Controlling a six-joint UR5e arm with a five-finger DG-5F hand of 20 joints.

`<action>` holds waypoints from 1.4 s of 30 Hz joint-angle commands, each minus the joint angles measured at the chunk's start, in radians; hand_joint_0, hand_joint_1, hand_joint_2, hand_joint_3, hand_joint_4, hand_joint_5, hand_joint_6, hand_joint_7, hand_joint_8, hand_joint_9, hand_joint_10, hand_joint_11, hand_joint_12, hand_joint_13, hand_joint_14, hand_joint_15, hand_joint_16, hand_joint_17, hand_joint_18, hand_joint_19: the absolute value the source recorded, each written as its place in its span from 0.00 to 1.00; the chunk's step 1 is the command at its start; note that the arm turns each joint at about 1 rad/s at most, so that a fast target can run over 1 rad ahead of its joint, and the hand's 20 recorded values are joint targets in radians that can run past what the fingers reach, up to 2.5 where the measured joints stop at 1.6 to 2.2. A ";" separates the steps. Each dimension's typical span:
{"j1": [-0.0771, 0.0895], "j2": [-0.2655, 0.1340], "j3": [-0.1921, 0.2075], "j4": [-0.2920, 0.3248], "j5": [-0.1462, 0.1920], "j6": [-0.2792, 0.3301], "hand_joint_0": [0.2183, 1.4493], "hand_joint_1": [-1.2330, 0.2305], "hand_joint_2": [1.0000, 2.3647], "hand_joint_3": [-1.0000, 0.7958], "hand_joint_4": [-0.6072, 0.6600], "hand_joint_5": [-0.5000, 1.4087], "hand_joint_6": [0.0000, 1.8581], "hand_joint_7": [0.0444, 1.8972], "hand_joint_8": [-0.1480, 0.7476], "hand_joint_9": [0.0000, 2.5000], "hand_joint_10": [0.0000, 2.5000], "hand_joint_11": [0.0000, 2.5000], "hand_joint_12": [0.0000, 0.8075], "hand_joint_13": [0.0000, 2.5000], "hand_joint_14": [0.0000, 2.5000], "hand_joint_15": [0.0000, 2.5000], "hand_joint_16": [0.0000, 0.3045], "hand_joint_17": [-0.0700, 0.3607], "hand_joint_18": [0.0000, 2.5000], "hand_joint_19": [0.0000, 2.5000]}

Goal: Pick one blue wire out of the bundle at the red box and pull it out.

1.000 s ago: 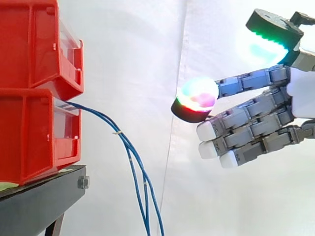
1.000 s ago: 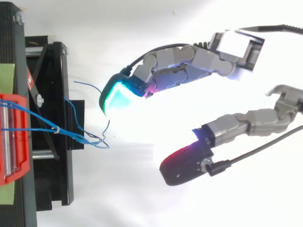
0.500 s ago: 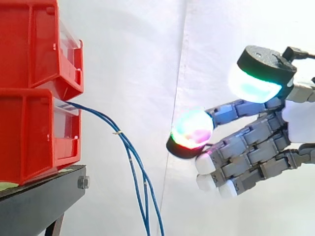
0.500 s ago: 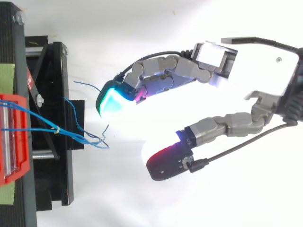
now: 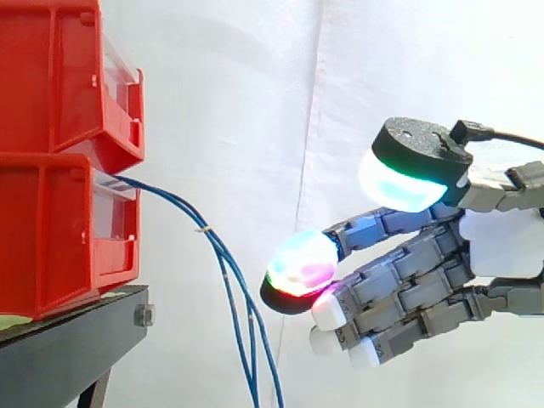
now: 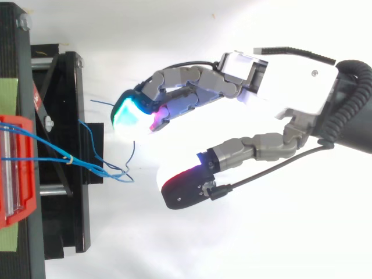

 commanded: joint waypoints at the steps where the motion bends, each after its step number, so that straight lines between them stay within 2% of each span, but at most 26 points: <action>1: -0.001 -0.004 0.004 0.005 0.000 -0.001 0.22 0.37 0.00 0.28 0.77 0.17 0.27 0.44 0.55 0.28 0.00 0.13 0.53 0.21 0.00 0.10 0.18 0.44 0.19 0.17; 5: 0.001 -0.016 0.017 0.003 0.000 -0.001 0.22 0.37 0.00 0.28 0.76 0.17 0.27 0.44 0.55 0.28 0.00 0.13 0.53 0.21 0.00 0.10 0.18 0.44 0.19 0.17; 8: 0.001 -0.074 0.087 0.003 -0.010 0.002 0.22 0.37 0.00 0.28 0.77 0.17 0.27 0.44 0.55 0.28 0.00 0.13 0.53 0.21 0.00 0.10 0.18 0.44 0.19 0.17; 9: -0.001 -0.108 0.126 0.003 -0.020 0.009 0.22 0.38 0.00 0.28 0.77 0.17 0.27 0.44 0.55 0.28 0.00 0.13 0.53 0.21 0.00 0.10 0.18 0.44 0.19 0.17; 10: -0.001 -0.120 0.150 0.000 -0.026 0.016 0.22 0.38 0.00 0.28 0.77 0.17 0.27 0.44 0.55 0.28 0.00 0.12 0.53 0.21 0.00 0.10 0.18 0.44 0.19 0.17; 13: -0.001 -0.133 0.179 -0.009 -0.036 0.025 0.22 0.38 0.00 0.28 0.77 0.17 0.27 0.44 0.55 0.28 0.00 0.13 0.53 0.21 0.00 0.10 0.18 0.44 0.19 0.17; 16: -0.001 -0.131 0.187 -0.035 -0.037 0.019 0.22 0.38 0.00 0.28 0.77 0.17 0.27 0.44 0.55 0.28 0.00 0.13 0.53 0.21 0.00 0.10 0.18 0.44 0.19 0.17; 19: 0.010 -0.133 0.187 -0.026 -0.036 0.014 0.23 0.38 0.00 0.28 0.77 0.17 0.27 0.44 0.55 0.28 0.00 0.13 0.53 0.22 0.00 0.10 0.18 0.44 0.19 0.17; 26: 0.021 -0.133 0.187 -0.008 -0.034 -0.004 0.23 0.38 0.00 0.28 0.77 0.17 0.27 0.44 0.55 0.28 0.00 0.13 0.53 0.22 0.00 0.10 0.18 0.44 0.19 0.18; 42: 0.021 -0.131 0.187 -0.006 -0.037 -0.001 0.25 0.38 0.00 0.28 0.79 0.18 0.27 0.45 0.55 0.30 0.00 0.13 0.52 0.24 0.00 0.11 0.17 0.43 0.21 0.19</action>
